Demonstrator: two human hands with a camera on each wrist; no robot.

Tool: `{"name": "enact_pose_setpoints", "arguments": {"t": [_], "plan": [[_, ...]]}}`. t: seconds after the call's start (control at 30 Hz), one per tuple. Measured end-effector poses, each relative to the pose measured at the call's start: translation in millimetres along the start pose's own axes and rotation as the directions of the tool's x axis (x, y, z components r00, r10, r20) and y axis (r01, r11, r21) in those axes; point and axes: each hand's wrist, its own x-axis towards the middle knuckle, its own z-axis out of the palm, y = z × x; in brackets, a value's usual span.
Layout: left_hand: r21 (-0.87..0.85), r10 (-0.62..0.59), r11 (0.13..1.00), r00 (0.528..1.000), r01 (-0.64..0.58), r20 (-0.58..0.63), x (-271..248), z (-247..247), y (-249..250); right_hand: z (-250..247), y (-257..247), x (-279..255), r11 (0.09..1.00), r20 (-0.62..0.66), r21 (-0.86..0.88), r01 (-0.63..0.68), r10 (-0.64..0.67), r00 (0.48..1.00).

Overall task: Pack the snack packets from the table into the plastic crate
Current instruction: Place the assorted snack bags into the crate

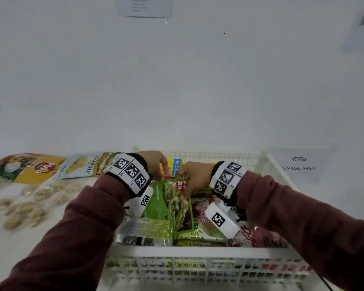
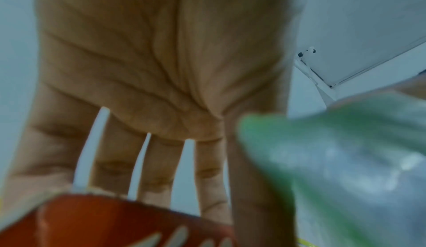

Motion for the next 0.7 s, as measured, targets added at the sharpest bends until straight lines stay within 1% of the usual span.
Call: {"name": "enact_pose_setpoints", "arguments": {"t": [0.03,0.07,0.1,0.17,0.23,0.3,0.33,0.4,0.47,0.5,0.57,0.63,0.7], "plan": [[0.004,0.004,1.0,1.0,-0.004,0.016,1.4,0.9,0.1,-7.0,0.3,-6.4,0.997,0.04,0.07,0.009,-0.012,0.999],[0.011,0.005,1.0,1.0,-0.005,0.03,2.6,1.8,-0.1,-15.1,-0.2,-14.2,0.994,0.065,0.105,0.02,-0.027,0.998],[0.027,0.004,1.0,0.999,-0.005,0.043,2.7,2.4,-0.1,-24.1,-0.4,-22.8,0.994,0.065,0.104,0.04,-0.047,0.997],[0.054,0.011,0.998,0.998,-0.014,0.063,3.5,4.5,-0.9,-45.6,3.0,-40.7,0.998,-0.003,0.027,0.064,-0.064,0.998],[0.047,0.003,0.999,0.997,-0.007,0.083,5.0,6.6,-2.4,-69.9,10.6,-59.3,0.997,-0.121,-0.049,0.054,-0.059,0.991],[0.043,-0.013,0.999,0.995,0.009,0.1,3.7,6.9,-2.6,-92.3,20.7,-76.7,0.997,-0.256,-0.08,-0.009,-0.011,0.967],[0.032,-0.016,0.999,0.994,0.013,0.104,3.8,7.1,-3.1,-101.2,26.2,-84.2,0.994,-0.326,-0.1,-0.055,0.019,0.945],[-0.001,-0.015,1.0,0.995,0.016,0.1,3.6,8.0,-3.1,-112.5,38.5,-94.8,0.967,-0.472,-0.176,-0.185,0.082,0.878],[-0.025,-0.013,1.0,0.996,0.015,0.089,1.3,7.8,-1.9,-115.0,51.7,-99.1,0.92,-0.568,-0.224,-0.322,0.145,0.81],[-0.044,-0.016,0.999,0.996,0.02,0.087,0.9,7.5,-1.7,-113.6,58.7,-98.2,0.899,-0.593,-0.23,-0.373,0.174,0.786],[-0.092,-0.013,0.996,0.996,0.021,0.084,-0.8,6.4,-0.5,-106.6,71.9,-92.0,0.864,-0.613,-0.23,-0.447,0.229,0.757],[-0.115,0.001,0.993,0.997,0.008,0.082,-2.1,6.0,0.1,-98.8,80.1,-84.5,0.847,-0.615,-0.234,-0.477,0.251,0.748],[-0.143,0.017,0.99,0.997,-0.005,0.08,-1.9,5.7,-1.0,-93.9,84.9,-79.6,0.839,-0.602,-0.249,-0.484,0.257,0.756]]}}
